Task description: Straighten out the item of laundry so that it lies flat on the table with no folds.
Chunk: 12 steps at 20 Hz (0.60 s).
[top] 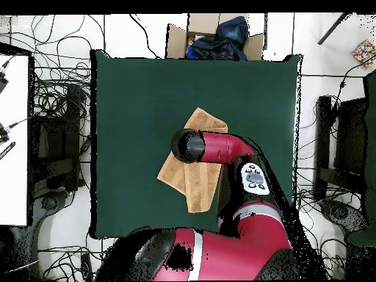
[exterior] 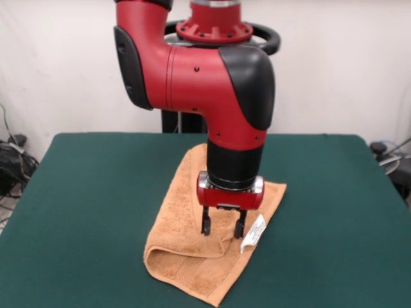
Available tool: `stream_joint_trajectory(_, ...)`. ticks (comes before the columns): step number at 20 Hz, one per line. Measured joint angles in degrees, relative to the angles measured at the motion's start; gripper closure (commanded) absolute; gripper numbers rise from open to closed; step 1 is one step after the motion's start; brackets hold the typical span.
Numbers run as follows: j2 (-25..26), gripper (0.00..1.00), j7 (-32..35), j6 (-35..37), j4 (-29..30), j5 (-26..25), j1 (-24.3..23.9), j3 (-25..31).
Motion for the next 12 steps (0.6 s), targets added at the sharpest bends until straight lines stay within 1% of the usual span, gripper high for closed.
stream_joint_trajectory(12,-0.1,0.0,0.0,0.2,-0.8,0.0,0.2,0.0)
